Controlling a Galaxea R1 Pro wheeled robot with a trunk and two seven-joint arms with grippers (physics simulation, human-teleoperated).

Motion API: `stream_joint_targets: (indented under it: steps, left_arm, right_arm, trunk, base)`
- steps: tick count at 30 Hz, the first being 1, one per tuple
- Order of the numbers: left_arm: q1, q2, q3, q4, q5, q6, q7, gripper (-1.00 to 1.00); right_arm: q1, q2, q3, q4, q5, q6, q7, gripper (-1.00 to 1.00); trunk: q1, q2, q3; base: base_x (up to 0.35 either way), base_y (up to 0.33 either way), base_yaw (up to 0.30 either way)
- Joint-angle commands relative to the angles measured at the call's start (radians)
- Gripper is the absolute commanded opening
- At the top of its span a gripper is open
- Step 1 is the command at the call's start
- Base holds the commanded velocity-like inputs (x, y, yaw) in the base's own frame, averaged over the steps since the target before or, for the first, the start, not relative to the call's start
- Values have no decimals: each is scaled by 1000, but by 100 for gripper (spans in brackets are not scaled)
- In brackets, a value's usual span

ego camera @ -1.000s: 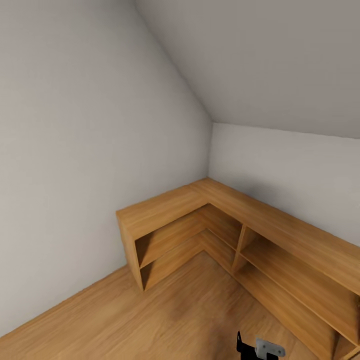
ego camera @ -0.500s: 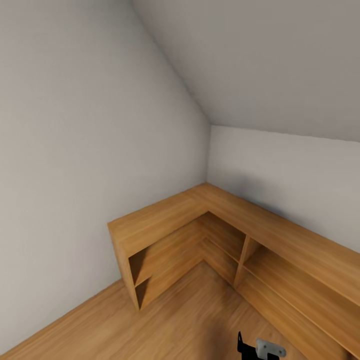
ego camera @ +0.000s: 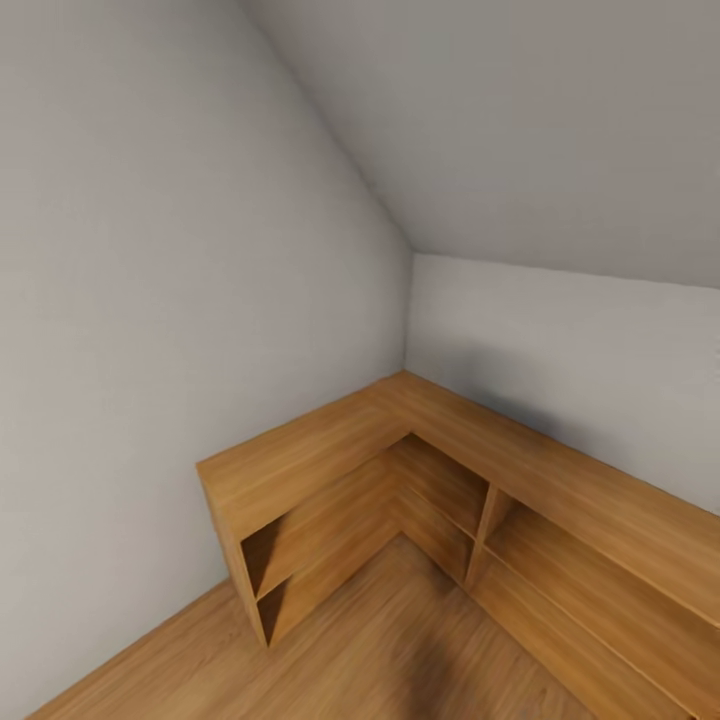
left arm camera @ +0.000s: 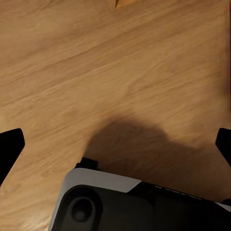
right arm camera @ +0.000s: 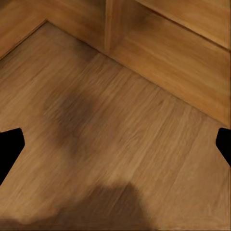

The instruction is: In the bedroom, organize the workspace by keeping the computer under the desk, ensuring the monitor is on the desk, placing the keyboard on the desk next to the monitor, placing the mouse on the desk next to the keyboard, moving the folder from the swivel chair onto the desk next to the mouse, stacking the notebook on top of the folder with the pen on top of the notebook, and positioning the swivel chair next to the desk.

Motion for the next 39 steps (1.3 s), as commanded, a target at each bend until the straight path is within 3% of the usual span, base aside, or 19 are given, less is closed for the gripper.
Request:
stream_joint_targets:
  steps: [1, 9, 14, 29, 39]
  left_arm:
    - [-1, 0, -9, 1, 9, -5, 3, 100]
    - [-1, 0, -8, 1, 9, -8, 6, 100]
    - [-1, 0, -8, 1, 9, -8, 6, 100]
    - [-1, 4, -8, 5, 12, -4, 11, 100]
    - [-1, 3, -8, 131, 13, 2, 11, 100]
  right_arm:
    - [15, 0, 9, 2, -3, -3, -5, 100]
    - [97, -25, 9, 3, -1, -15, -3, 100]
    - [125, -28, 10, 4, -1, -83, -1, 100]
    - [135, -24, 11, 5, -3, -110, 16, 100]
    - [135, -22, 11, 4, -3, -110, 21, 100]
  trunk:
    - [1, -2, -1]
    - [1, -2, 7]
    - [1, -2, 12]
    - [1, -2, 22]
    - [1, -2, 27]
  base:
    - [19, 0, -190]
    - [6, 0, -189]
    - [1, 0, -210]
    - [0, 0, -254]
    - [0, 0, -259]
